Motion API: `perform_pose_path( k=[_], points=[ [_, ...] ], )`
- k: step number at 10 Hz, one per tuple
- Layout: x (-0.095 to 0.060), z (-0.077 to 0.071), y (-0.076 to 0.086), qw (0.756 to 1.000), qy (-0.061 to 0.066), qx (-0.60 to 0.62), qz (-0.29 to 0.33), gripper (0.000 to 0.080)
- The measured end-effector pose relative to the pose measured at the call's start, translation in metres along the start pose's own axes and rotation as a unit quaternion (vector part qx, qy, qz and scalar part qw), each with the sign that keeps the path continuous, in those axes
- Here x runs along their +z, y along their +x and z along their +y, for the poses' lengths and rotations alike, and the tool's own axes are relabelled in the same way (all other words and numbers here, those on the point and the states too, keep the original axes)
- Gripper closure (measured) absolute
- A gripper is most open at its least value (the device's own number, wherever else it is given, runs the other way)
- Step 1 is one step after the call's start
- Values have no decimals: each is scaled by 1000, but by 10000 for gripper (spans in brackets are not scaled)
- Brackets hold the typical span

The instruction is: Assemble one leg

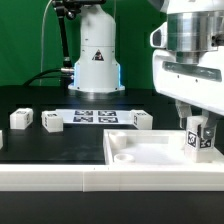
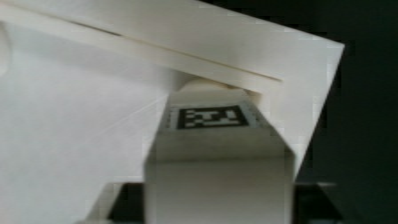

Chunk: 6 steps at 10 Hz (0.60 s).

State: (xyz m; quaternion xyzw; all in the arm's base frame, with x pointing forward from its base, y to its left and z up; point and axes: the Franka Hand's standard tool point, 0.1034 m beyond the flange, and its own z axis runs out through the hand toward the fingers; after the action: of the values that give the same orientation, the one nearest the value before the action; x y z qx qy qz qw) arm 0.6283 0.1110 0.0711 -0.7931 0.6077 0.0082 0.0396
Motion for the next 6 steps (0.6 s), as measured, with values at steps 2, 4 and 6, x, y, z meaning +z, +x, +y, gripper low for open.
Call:
perform_pose_path(
  k=[2,4,6],
  points=[
    [0,0,0,1000,0,-24,0,198],
    [1,-1,-8,997,4,-74,0,159],
    [1,-1,-12,983,3,-184,1,153]
  ],
)
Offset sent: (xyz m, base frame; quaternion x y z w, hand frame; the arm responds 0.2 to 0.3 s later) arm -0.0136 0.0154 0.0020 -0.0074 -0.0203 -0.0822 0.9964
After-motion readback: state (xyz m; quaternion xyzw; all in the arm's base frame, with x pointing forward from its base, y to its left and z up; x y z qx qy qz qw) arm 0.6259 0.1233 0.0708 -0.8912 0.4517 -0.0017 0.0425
